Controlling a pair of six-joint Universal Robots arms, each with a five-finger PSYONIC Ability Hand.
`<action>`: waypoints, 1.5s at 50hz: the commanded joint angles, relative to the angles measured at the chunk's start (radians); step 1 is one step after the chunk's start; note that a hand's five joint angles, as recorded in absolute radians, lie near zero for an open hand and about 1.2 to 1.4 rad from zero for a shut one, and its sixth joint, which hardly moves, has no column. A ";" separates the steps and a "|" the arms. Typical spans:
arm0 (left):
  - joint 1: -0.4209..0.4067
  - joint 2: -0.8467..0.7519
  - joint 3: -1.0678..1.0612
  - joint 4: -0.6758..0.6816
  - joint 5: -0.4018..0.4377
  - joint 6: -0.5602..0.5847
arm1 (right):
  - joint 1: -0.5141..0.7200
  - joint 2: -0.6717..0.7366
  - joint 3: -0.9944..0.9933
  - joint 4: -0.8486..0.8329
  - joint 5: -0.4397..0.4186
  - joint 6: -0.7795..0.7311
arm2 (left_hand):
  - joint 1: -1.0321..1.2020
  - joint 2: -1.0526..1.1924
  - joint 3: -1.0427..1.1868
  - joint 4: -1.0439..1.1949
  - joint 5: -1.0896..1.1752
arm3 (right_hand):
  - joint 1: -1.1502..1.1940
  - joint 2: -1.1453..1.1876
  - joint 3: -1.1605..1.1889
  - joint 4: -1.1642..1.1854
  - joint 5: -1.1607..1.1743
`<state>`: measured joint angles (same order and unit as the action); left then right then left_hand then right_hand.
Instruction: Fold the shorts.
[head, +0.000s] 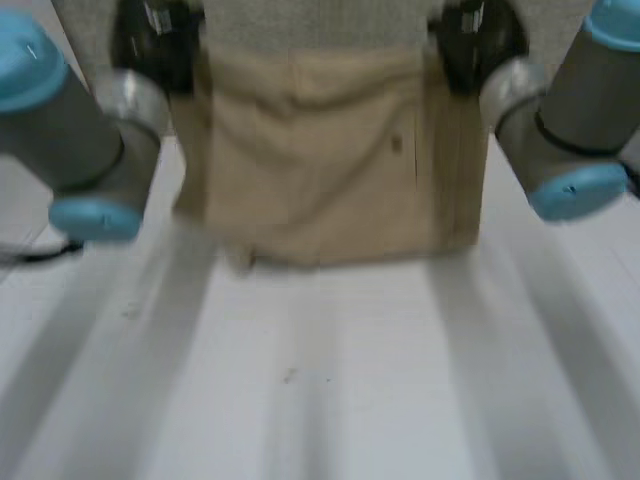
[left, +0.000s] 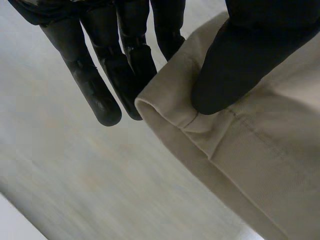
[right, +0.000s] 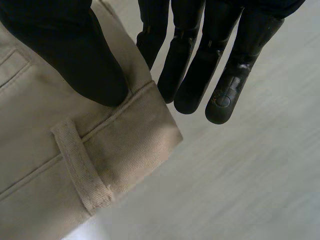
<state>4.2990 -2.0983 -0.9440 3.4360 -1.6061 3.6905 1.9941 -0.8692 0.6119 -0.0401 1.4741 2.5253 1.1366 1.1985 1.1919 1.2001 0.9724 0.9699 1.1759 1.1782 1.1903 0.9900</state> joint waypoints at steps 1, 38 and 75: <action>-0.031 0.018 0.188 0.235 -0.025 -0.064 | 0.014 -0.043 -0.006 -0.475 -0.006 0.001 | 0.260 0.198 0.204 0.196 0.249 | 0.426 0.220 0.218 0.206 0.232; -0.038 0.181 -0.794 -0.156 -0.018 -0.103 | 0.012 -0.102 0.672 0.209 -0.060 -0.157 | 0.260 0.198 0.204 0.196 0.249 | 0.426 0.220 0.218 0.206 0.232; -0.116 -0.138 -0.420 0.255 0.003 0.238 | -0.027 -0.145 0.754 0.114 0.170 -0.254 | 0.260 0.198 0.204 0.196 0.249 | 0.426 0.220 0.218 0.206 0.232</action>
<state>4.2305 -1.9762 -1.6054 3.4443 -1.6030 3.9198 1.9637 -1.1564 1.4962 0.2458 1.5455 2.2773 1.1366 1.2000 1.1953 1.2026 0.9724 0.9760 1.1760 1.1782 1.1915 0.9974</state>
